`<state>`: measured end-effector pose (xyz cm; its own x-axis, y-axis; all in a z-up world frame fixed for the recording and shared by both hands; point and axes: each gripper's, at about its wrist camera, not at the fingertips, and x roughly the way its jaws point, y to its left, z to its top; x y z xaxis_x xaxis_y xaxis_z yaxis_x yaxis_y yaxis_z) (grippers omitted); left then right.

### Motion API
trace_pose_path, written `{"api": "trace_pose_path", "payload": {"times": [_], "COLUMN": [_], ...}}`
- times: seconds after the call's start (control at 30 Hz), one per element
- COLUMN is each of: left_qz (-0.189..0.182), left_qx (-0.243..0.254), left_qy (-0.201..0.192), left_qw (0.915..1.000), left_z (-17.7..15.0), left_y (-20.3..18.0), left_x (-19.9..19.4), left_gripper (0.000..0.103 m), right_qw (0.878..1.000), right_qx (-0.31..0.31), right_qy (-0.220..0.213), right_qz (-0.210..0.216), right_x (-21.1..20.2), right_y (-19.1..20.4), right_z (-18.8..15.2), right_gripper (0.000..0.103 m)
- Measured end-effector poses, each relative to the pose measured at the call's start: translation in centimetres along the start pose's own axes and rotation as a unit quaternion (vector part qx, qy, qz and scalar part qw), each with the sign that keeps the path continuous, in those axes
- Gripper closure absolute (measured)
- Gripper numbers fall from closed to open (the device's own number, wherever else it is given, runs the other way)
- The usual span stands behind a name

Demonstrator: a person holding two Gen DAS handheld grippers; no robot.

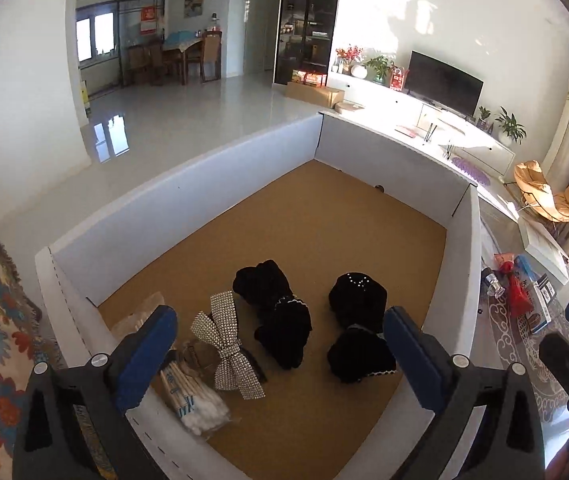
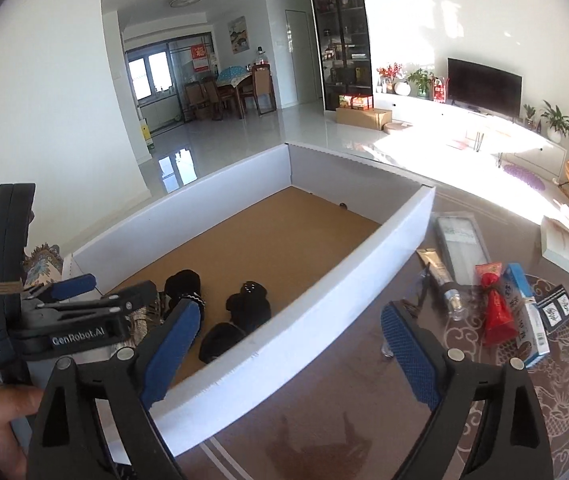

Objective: Organize objects

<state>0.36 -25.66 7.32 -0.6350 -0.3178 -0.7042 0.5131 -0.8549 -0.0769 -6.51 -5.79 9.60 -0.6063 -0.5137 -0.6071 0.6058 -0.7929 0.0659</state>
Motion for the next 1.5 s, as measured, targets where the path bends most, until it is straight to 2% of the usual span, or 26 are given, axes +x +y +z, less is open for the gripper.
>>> {"api": "trace_pose_path", "payload": {"times": [0.1,0.17,0.3,0.4,0.5,0.63,0.8,0.97,1.3,1.5], "left_qz": [-0.015,-0.039,-0.107,-0.171,-0.222,-0.252,-0.254,-0.225,-0.195,-0.177], "left_qx": [0.004,0.003,0.017,0.042,0.086,0.154,0.194,0.223,0.218,0.232], "left_qy": [-0.031,-0.050,-0.083,-0.097,-0.090,-0.048,0.025,0.086,0.123,0.116], "left_qw": [0.9994,0.9980,0.9906,0.9795,0.9670,0.9541,0.9472,0.9446,0.9484,0.9494], "left_z": [-0.7,-1.1,-1.9,-2.8,-4.4,-7.8,-12.2,-15.1,-16.3,-16.7], "left_y": [-1.3,-2.2,-5.5,-8.9,-13.1,-18.3,-21.8,-22.8,-22.7,-23.0], "left_x": [-1.9,-3.3,-6.8,-9.4,-10.8,-10.4,-6.7,-2.4,0.7,0.7], "left_gripper": [0.000,0.000,0.000,0.000,0.000,0.000,0.000,0.000,0.000,0.000], "right_qw": [0.998,0.995,0.983,0.973,0.966,0.964,0.965,0.963,0.962,0.962], "right_qx": [0.007,0.020,0.057,0.102,0.124,0.130,0.117,0.118,0.131,0.134], "right_qy": [0.006,0.022,0.062,0.082,0.091,0.104,0.116,0.131,0.133,0.133], "right_qz": [-0.055,-0.092,-0.165,-0.192,-0.207,-0.206,-0.203,-0.202,-0.201,-0.200], "right_x": [-2.3,-3.8,-6.1,-7.7,-8.4,-8.5,-7.4,-6.8,-6.6,-6.6], "right_y": [-4.7,-8.2,-14.6,-18.3,-20.1,-20.1,-19.0,-19.0,-19.4,-19.4], "right_z": [-4.3,-7.3,-12.7,-15.6,-17.2,-18.6,-18.8,-18.9,-19.1,-19.1], "right_gripper": [0.002,0.002,0.002,0.002,0.002,0.002,0.002,0.002,0.000,0.000]}}
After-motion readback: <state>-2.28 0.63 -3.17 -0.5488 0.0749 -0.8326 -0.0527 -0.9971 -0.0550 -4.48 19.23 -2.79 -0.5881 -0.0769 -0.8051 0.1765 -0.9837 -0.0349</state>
